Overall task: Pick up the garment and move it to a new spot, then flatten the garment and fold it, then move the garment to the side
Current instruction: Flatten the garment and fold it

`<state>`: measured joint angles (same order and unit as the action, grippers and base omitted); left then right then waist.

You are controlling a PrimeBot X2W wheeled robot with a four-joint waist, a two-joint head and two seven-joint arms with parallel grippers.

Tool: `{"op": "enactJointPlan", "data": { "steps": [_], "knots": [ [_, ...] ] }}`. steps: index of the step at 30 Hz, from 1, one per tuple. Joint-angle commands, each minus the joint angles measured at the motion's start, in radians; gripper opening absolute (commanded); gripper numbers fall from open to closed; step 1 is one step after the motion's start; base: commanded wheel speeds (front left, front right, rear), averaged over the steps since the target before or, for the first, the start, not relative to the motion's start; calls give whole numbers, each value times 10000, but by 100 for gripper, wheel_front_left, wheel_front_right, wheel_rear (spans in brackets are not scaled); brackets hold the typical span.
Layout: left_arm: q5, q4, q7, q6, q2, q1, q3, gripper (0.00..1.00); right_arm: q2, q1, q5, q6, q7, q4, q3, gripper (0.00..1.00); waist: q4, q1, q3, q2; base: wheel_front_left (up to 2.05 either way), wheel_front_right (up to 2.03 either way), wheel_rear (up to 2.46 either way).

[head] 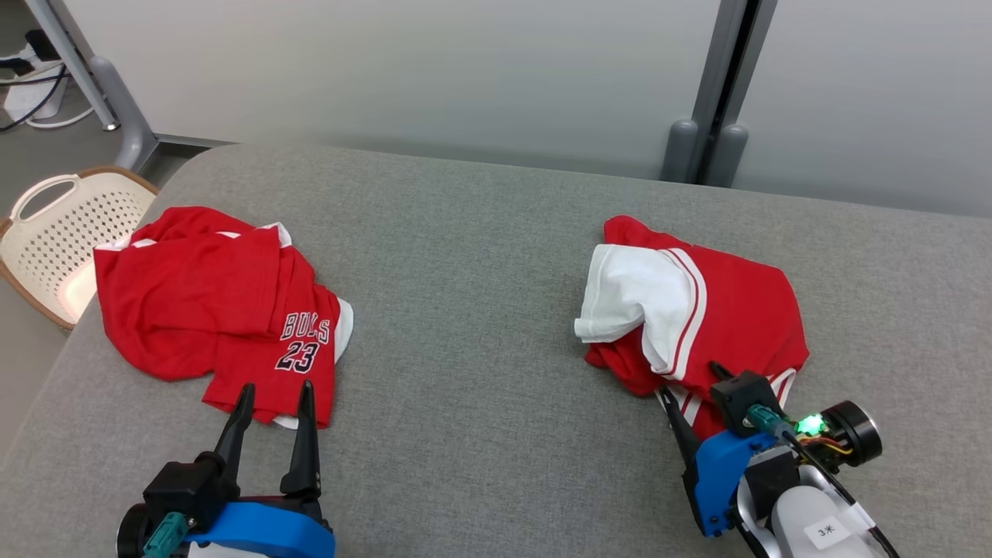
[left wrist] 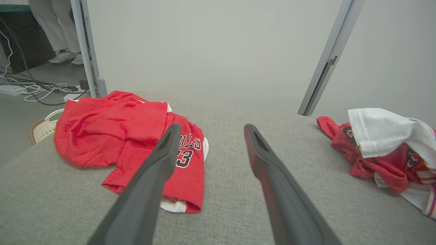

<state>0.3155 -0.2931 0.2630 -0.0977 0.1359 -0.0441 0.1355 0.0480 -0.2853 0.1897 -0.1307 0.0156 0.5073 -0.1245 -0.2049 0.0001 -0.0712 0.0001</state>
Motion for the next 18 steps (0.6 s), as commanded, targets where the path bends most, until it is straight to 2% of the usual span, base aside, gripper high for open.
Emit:
{"op": "enactJointPlan", "data": {
  "steps": [1, 7, 8, 9, 11, 18],
  "knots": [
    [-17, -8, 28, -37, -22, -69, -9, 100, 45, -177, 128, -1, -102, 191, 153, 100, -74, -1, 31, -1, 0, 0, 0],
    [-15, -35, 28, -58, -67, 21, -36, 100, 45, -372, 364, -1, -441, 626, 742, 100, -138, -1, 52, -1, 0, 0, 0],
    [-19, -43, 26, -63, -69, 33, -39, 100, 40, -418, 349, -1, -486, 698, 836, 75, -134, -1, 59, -1, 0, 0, 0],
    [-19, -46, 28, -71, -71, 39, -47, 100, 42, -470, 319, -1, -553, 748, 898, 33, -126, -1, 70, -1, 0, 0, 0],
    [-20, -49, 28, -87, -74, 58, -59, 100, 40, -579, 316, -1, -605, 883, 985, 0, -99, -1, 89, -1, 0, 0, 0],
    [-21, -86, 26, -142, -58, 29, -23, 100, 40, -949, -317, -1, -935, 922, 1204, 0, -28, -1, 182, -1, 0, 0, 0]
  ]
}}
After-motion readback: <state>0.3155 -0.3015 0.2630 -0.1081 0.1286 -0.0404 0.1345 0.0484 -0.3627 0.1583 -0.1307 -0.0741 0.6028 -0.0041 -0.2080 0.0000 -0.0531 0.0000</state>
